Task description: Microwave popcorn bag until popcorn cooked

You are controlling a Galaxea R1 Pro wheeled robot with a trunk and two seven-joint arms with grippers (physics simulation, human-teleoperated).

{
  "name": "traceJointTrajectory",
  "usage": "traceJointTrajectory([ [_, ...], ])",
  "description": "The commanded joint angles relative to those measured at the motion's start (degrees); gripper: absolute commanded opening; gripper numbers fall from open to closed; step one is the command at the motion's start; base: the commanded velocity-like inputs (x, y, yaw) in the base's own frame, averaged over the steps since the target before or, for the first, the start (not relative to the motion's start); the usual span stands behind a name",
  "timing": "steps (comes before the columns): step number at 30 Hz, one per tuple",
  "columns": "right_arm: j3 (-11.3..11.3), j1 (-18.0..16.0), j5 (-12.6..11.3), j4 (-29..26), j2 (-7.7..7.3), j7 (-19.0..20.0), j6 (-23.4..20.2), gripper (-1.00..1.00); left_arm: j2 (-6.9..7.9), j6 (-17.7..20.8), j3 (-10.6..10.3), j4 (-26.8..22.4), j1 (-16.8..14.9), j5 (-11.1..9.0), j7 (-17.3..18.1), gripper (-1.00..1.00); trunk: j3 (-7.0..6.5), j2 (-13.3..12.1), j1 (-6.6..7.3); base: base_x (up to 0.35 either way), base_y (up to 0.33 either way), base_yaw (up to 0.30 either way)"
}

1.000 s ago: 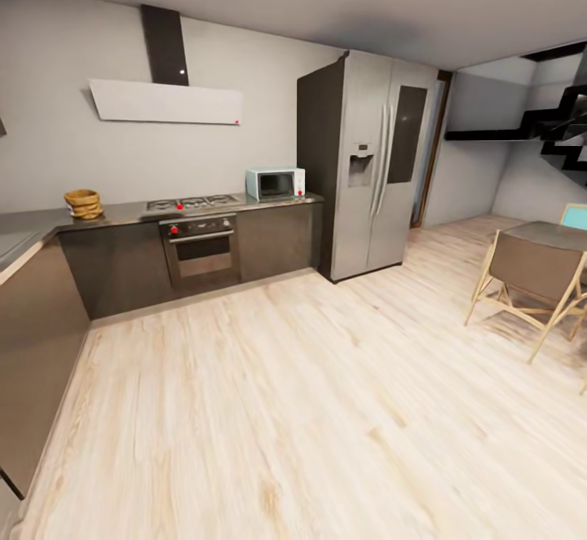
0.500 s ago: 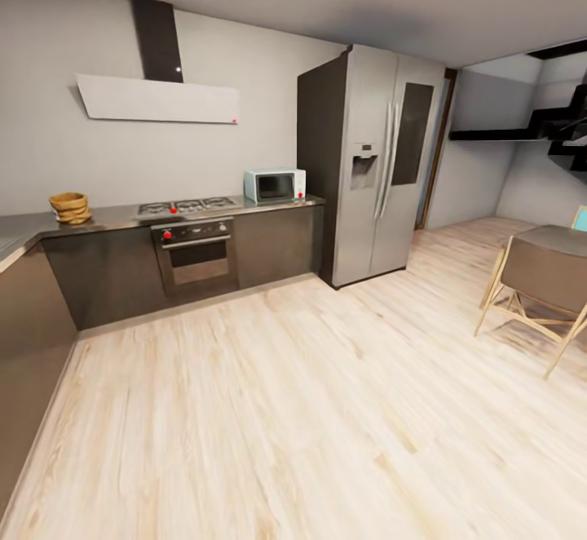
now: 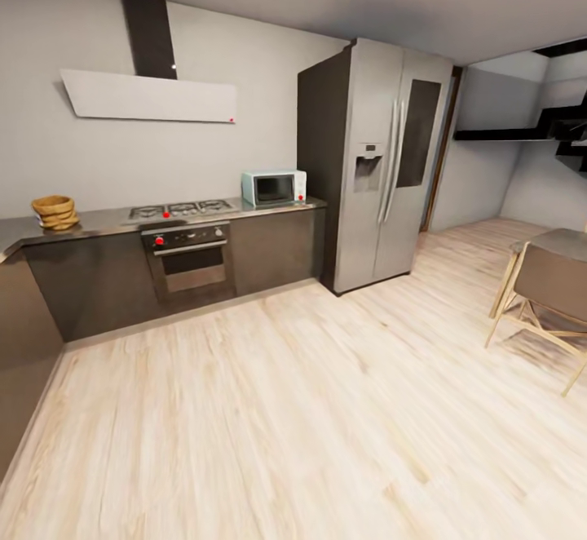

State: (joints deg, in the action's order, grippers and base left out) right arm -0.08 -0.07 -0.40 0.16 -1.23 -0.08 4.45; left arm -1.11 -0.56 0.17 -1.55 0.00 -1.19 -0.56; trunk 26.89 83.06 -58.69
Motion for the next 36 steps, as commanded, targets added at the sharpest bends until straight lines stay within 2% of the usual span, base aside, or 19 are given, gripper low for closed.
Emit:
traceJointTrajectory([
  [1,0.1,0.0,0.0,0.0,0.0,0.0,0.2,1.0,-0.03,-0.1,0.0,0.0,0.0,-0.1,-0.1,1.0,0.04,0.0,-0.03,0.322,0.0,0.0],
  [36,0.2,0.0,0.0,0.0,-0.24,0.0,0.4,1.0,-0.04,-0.1,0.0,0.0,0.0,-0.2,-0.1,1.0,0.04,0.0,-0.03,0.322,0.0,0.0],
])
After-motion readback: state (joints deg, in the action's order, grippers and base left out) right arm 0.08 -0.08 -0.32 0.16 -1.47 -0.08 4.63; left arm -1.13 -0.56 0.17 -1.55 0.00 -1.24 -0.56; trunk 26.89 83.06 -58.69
